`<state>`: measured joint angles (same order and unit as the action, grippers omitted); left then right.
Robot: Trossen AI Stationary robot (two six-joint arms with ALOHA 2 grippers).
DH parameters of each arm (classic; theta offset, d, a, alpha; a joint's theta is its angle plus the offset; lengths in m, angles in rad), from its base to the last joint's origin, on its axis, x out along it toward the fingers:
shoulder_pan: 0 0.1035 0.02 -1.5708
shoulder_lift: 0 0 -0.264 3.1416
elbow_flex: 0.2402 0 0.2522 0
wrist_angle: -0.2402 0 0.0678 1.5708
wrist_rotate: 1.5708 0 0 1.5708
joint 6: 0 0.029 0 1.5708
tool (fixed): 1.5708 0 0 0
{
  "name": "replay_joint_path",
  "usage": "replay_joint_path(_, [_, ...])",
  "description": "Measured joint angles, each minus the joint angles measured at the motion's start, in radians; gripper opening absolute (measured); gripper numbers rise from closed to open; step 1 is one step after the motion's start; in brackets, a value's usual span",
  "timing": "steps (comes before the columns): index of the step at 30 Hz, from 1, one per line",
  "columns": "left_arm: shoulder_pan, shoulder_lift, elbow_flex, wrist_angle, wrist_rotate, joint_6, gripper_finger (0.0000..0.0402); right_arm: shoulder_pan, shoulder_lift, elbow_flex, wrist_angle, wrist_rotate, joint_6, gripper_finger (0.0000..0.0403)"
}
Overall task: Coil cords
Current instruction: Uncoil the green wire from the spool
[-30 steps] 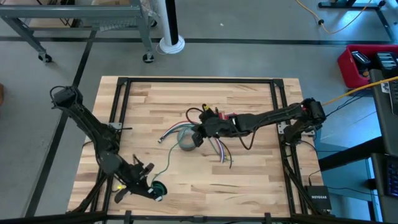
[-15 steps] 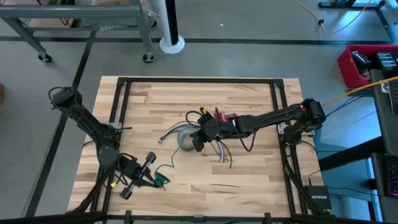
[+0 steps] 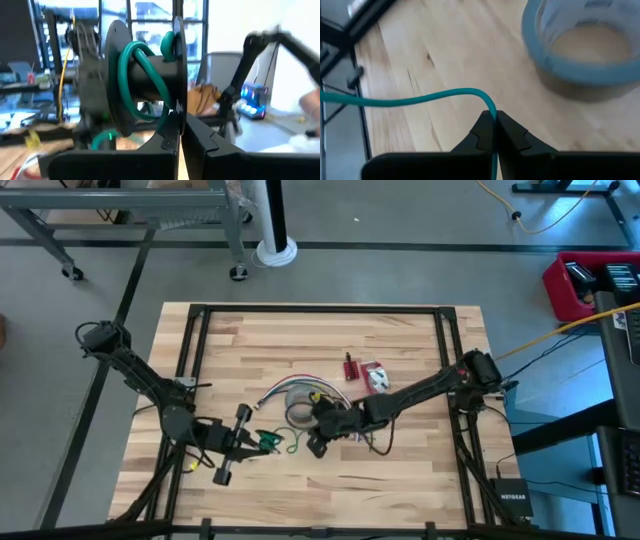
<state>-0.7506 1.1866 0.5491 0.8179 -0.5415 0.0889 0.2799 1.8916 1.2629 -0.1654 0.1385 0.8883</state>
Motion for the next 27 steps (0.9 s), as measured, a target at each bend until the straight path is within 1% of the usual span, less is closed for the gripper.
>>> replay_joint_path(4, [-0.003,0.0,0.0,0.097,-0.001,0.068,0.0,0.013,0.024,0.0,-0.006,-0.001,0.036,0.0007])
replay_joint_path(7, [-0.003,-0.001,0.0,0.114,-0.01,0.111,0.0,0.019,0.025,0.0,-0.025,-0.001,0.05,0.0007])
replay_joint_path(10, [-0.006,-0.001,0.0,0.087,-0.07,0.124,0.0,0.034,0.025,0.0,-0.052,-0.01,0.051,0.0007])
replay_joint_path(12, [-0.014,-0.007,0.0,0.058,-0.139,0.124,0.0,0.047,0.025,0.0,-0.08,-0.019,0.058,0.0007])
replay_joint_path(14, [-0.032,-0.023,0.0,0.007,-0.23,0.12,0.0,0.062,0.025,0.0,-0.129,-0.018,0.072,0.0007])
replay_joint_path(17, [-0.073,-0.075,0.0,-0.086,-0.355,0.075,0.0,0.083,0.025,0.0,-0.217,0.005,0.077,0.0007])
replay_joint_path(20, [-0.122,-0.143,0.0,-0.202,-0.427,0.01,0.0,0.103,0.025,0.0,-0.296,0.041,0.11,0.0007])
replay_joint_path(23, [-0.174,-0.219,0.0,-0.341,-0.499,-0.086,0.0,0.116,0.024,0.0,-0.338,0.058,0.132,0.0007])
replay_joint_path(27, [-0.235,-0.319,0.0,-0.584,-0.583,-0.258,0.0,0.13,0.007,0.0,-0.365,0.071,0.156,0.0007])
